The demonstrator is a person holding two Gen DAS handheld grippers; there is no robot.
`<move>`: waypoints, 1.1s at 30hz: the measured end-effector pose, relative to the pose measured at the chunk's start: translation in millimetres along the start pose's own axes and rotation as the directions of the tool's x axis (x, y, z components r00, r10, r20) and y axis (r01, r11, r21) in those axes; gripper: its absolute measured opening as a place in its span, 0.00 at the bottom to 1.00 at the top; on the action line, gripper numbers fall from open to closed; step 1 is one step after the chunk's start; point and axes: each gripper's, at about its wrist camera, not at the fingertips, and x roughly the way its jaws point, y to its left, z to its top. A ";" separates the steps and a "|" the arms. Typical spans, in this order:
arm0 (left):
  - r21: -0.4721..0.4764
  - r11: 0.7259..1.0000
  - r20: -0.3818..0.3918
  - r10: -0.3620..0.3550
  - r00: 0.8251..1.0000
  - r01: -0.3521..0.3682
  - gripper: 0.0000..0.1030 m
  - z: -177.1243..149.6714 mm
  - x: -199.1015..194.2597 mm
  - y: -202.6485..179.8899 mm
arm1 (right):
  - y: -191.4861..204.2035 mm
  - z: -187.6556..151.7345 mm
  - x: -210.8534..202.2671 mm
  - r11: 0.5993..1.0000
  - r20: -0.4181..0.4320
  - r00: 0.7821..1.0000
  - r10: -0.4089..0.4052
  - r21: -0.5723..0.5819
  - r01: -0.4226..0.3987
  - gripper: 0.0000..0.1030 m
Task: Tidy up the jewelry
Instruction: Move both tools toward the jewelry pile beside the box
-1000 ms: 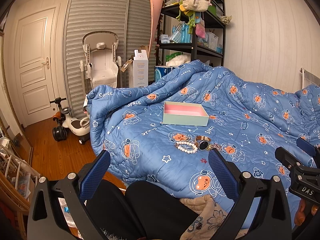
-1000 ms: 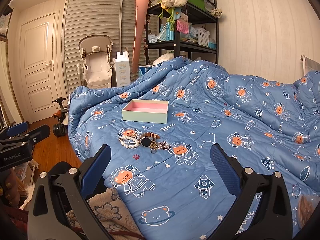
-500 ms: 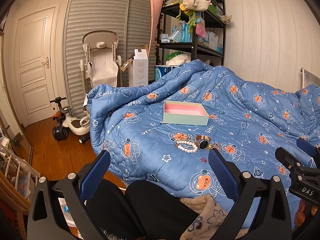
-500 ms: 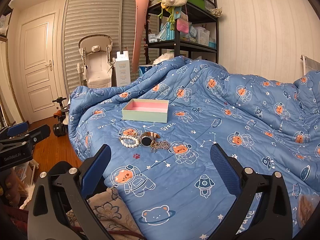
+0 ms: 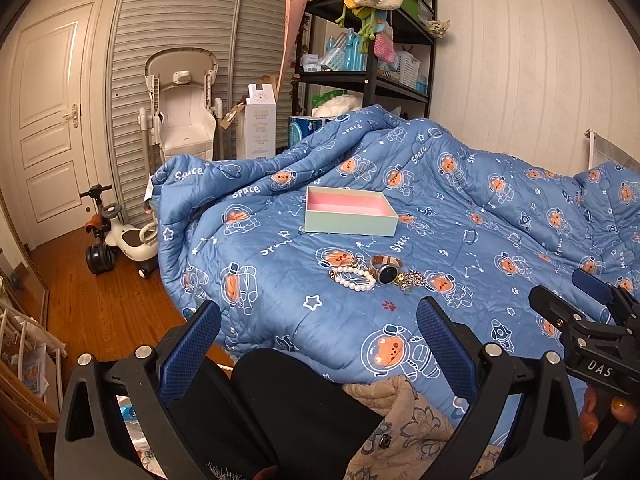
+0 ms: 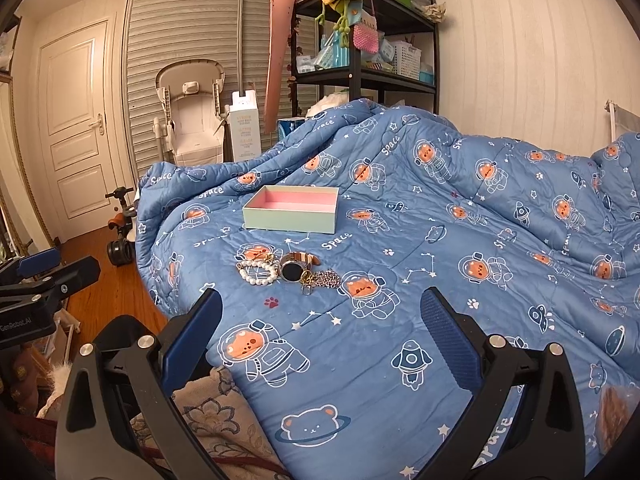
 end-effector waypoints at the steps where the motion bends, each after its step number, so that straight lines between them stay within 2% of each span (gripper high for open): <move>1: 0.006 1.000 -0.008 -0.008 1.000 0.008 0.94 0.3 1.6 -0.6 | 0.7 -1.3 3.1 1.000 -0.013 1.000 0.005 -0.005 -0.006 0.95; 6: 0.029 0.999 -0.064 -0.029 0.998 0.030 0.94 -2.9 10.1 -5.6 | 0.2 -7.6 21.1 0.998 -0.061 0.997 0.041 -0.037 -0.043 0.95; 8: 0.031 0.999 -0.124 -0.030 0.992 0.034 0.94 -4.3 21.8 -5.7 | -2.0 -12.0 33.8 0.998 -0.088 0.995 0.046 -0.044 -0.050 0.95; 10: 0.027 0.998 -0.208 -0.043 0.977 0.050 0.94 -7.8 39.0 -5.0 | -6.5 -15.0 51.2 0.997 -0.138 0.988 0.063 -0.033 -0.068 0.95; 13: -0.014 0.993 -0.311 -0.113 0.944 0.115 0.94 -15.0 61.7 -1.1 | -15.1 -21.5 78.6 0.997 -0.210 0.975 0.075 -0.007 -0.078 0.95; 16: -0.085 0.983 -0.356 -0.180 0.917 0.160 0.94 -17.9 82.4 8.6 | -22.3 -24.1 104.9 0.996 -0.261 0.962 0.086 0.009 -0.087 0.95; 19: -0.073 0.987 -0.395 -0.161 0.904 0.144 0.94 -19.0 108.6 11.6 | -26.3 -22.5 131.1 0.995 -0.298 0.949 0.099 0.013 -0.100 0.95; 23: -0.018 0.989 -0.391 -0.139 0.910 0.143 0.94 -12.3 138.7 9.4 | -29.2 -17.3 163.3 0.991 -0.340 0.931 0.135 0.029 -0.133 0.95; 26: 0.025 0.989 -0.379 -0.124 0.917 0.144 0.94 -7.0 164.3 5.2 | -25.4 -13.2 182.3 0.987 -0.346 0.926 0.154 0.018 -0.157 0.94; 29: 0.032 0.986 -0.384 -0.139 0.913 0.164 0.93 -2.8 190.8 4.0 | -17.9 -9.4 202.6 0.982 -0.363 0.914 0.181 0.008 -0.191 0.84; 33: 0.051 0.983 -0.367 -0.145 0.919 0.176 0.93 2.3 215.3 2.8 | -8.4 -8.8 226.5 0.977 -0.389 0.899 0.200 0.014 -0.211 0.73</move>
